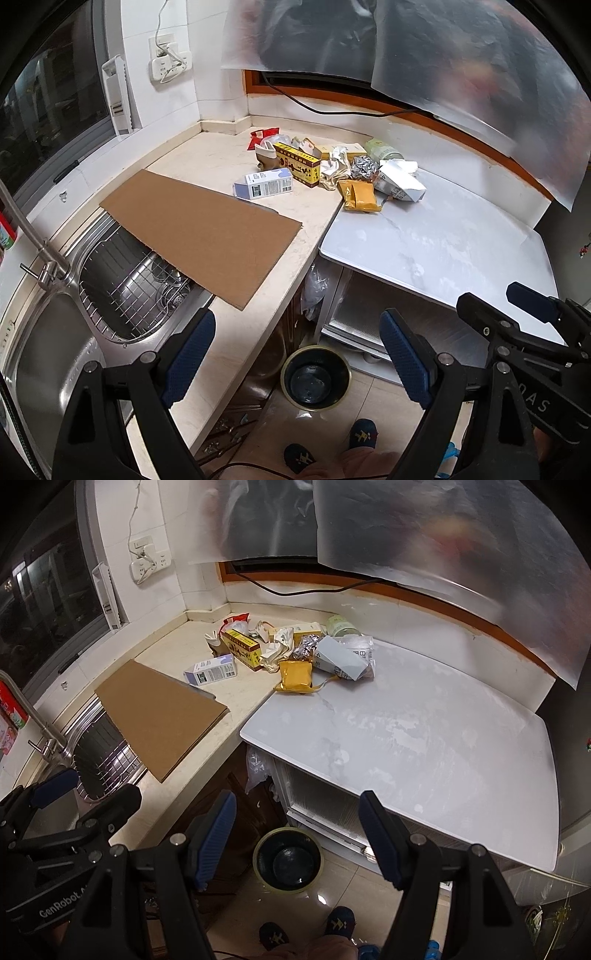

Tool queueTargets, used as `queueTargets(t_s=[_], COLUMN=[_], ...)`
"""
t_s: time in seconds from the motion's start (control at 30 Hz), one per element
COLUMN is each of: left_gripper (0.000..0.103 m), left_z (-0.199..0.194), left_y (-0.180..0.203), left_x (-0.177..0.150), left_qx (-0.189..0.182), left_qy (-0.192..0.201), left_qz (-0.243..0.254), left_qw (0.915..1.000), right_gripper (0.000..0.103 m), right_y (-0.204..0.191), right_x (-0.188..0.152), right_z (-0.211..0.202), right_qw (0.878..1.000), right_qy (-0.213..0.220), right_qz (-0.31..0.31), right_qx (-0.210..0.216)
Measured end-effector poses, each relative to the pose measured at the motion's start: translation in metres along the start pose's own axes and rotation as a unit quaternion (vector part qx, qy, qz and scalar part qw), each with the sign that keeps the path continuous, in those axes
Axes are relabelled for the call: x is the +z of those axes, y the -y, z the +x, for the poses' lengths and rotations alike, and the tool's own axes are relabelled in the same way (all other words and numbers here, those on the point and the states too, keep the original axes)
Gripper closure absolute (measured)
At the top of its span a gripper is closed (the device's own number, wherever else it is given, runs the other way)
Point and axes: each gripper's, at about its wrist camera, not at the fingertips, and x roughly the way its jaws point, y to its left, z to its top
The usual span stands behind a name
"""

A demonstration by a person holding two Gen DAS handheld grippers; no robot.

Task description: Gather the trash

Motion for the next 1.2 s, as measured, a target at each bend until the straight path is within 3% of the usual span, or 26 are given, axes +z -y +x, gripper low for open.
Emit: queueTargets(t_s=[0.43, 0.7, 1.0, 1.2], left_gripper=[0.014, 0.014, 0.014, 0.014], left_z=[0.006, 0.023, 0.066, 0.115], left_y=[-0.009, -0.009, 0.013, 0.043], left_x=[0.002, 0.025, 0.074, 0.107], left_qx=[-0.023, -0.023, -0.02, -0.035], left_qy=[-0.004, -0.011, -0.037, -0.07], left_qz=[0.005, -0.009, -0.051, -0.065], left_qw=[0.9997, 0.9996, 0.9978, 0.9948], right_gripper=[0.033, 0.034, 0.034, 0.035], right_y=[-0.008, 0.015, 0.064, 0.091], right_x=[-0.004, 0.008, 0.062, 0.107], right_z=[-0.001, 0.004, 0.048, 0.1], right_qw=[1.0, 0.999, 0.999, 0.998], right_qy=[0.002, 0.011, 0.014, 0.001], right_qz=[0.011, 0.04, 0.022, -0.047], right_qx=[-0.018, -0.013, 0.022, 0.045])
